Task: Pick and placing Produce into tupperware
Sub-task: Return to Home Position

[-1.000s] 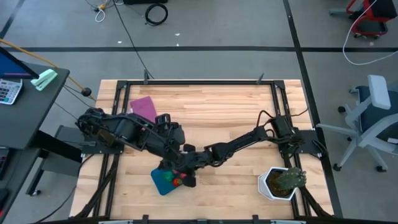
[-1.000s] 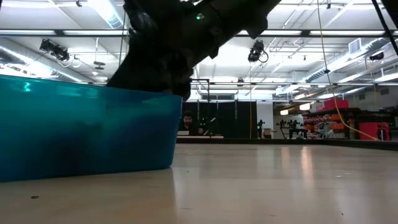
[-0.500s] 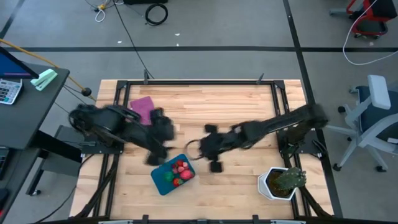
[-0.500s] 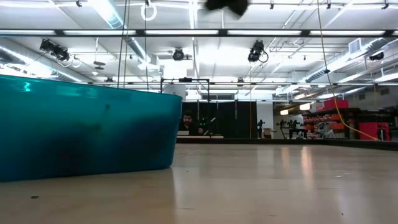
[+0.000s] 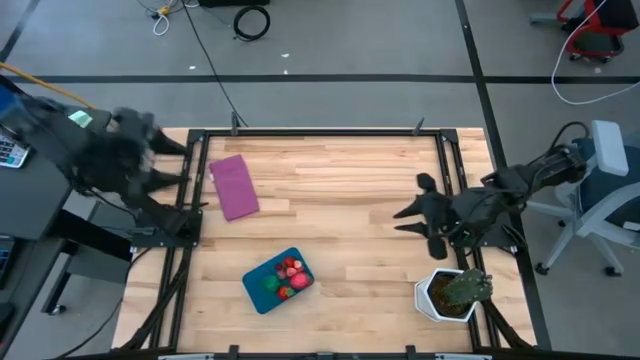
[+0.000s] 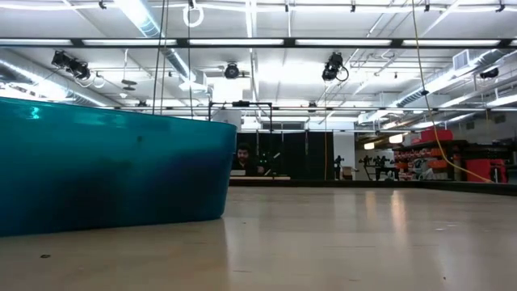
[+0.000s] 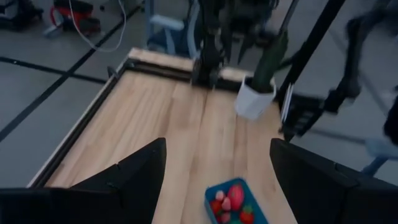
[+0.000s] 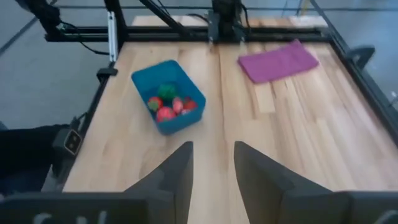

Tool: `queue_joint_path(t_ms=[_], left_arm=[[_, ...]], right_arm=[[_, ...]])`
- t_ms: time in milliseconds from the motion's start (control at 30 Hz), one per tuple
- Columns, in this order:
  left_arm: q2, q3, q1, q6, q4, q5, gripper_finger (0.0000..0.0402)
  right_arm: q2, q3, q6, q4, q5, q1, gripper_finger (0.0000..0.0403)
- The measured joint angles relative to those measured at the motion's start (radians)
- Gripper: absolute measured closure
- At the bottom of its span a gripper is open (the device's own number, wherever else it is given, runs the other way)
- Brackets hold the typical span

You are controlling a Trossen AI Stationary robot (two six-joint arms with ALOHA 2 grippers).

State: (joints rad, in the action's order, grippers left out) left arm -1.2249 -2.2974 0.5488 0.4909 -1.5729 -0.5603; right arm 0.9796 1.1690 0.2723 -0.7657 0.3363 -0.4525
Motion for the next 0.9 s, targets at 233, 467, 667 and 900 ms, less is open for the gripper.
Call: queue_joint_path(t_ms=[233,467,667,900], left_arm=[[0.159,0.292,0.000,0.052,0.024,-0.017,0.0111],[0.324,0.853,0.000,0.004,0.444,0.032,0.0111],[0.554,1.252,-0.001,-0.143,0.896,0.116,0.0111],[0.734,1.657,-0.001,-0.266,1.427,0.385,0.0111]], right_arm=[[-0.233,-0.331,0.094,0.194,0.014,-0.052,0.0279],[-0.386,-0.513,0.093,0.338,0.008,-0.064,0.0280],[-0.463,-0.522,0.061,0.381,-0.053,-0.080,0.0280],[-0.455,-0.570,-0.049,0.574,-0.107,-0.167,0.0280]])
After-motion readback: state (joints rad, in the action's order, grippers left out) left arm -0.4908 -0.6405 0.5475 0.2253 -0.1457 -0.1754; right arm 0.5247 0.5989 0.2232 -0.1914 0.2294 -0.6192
